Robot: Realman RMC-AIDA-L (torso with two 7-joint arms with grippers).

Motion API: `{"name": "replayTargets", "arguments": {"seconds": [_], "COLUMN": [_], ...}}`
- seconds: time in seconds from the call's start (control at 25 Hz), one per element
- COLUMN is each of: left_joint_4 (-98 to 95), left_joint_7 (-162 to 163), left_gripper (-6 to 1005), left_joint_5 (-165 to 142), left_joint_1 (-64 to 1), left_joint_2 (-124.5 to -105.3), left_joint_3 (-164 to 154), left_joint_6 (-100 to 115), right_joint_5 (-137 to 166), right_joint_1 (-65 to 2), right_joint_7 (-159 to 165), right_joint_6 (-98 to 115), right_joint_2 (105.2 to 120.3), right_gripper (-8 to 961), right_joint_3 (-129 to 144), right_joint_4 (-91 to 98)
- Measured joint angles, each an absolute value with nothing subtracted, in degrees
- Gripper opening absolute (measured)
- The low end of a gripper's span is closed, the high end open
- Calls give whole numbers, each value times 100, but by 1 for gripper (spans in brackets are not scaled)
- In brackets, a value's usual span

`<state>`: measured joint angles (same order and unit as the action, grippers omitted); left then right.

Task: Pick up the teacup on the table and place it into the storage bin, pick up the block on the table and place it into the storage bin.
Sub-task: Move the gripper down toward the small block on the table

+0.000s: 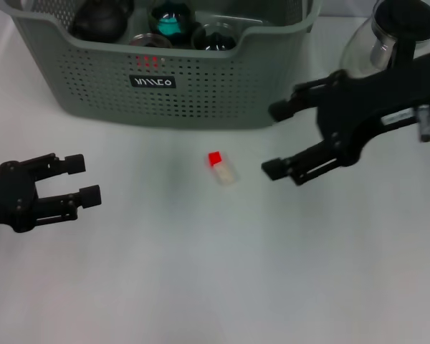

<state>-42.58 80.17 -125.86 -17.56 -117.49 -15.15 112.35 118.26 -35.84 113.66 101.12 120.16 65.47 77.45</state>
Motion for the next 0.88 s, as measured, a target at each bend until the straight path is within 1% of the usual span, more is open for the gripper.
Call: {"name": "replayTargets", "arguments": {"seconds": [0.28, 0.56, 0.72, 0.88], "left_joint_4": [-4134, -4040, -3994, -3979], "left_joint_7": [8050, 8023, 8017, 8015], "left_gripper": [825, 824, 824, 824], "left_joint_5": [-12592, -12567, -12566, -12566], "left_joint_1": [-1729, -1653, -1652, -1662], "left_joint_2": [-11796, -11801, -11804, -11806], "left_joint_3": [-1296, -1070, -1068, -1065], "left_joint_6": [10970, 10918, 10899, 10827], "right_joint_5": [12424, 12733, 12753, 12911], "right_joint_1": [-4231, -4998, -5261, -5348], "right_joint_7": [11816, 11980, 12029, 12016], "right_joint_6": [9300, 8635, 8136, 7914], "right_joint_2": [12031, 12048, 12066, 12062], "right_gripper": [944, 940, 940, 940], "right_joint_3": [7822, 8856, 9301, 9586], "right_joint_4": [7229, 6094, 5557, 5560]}}
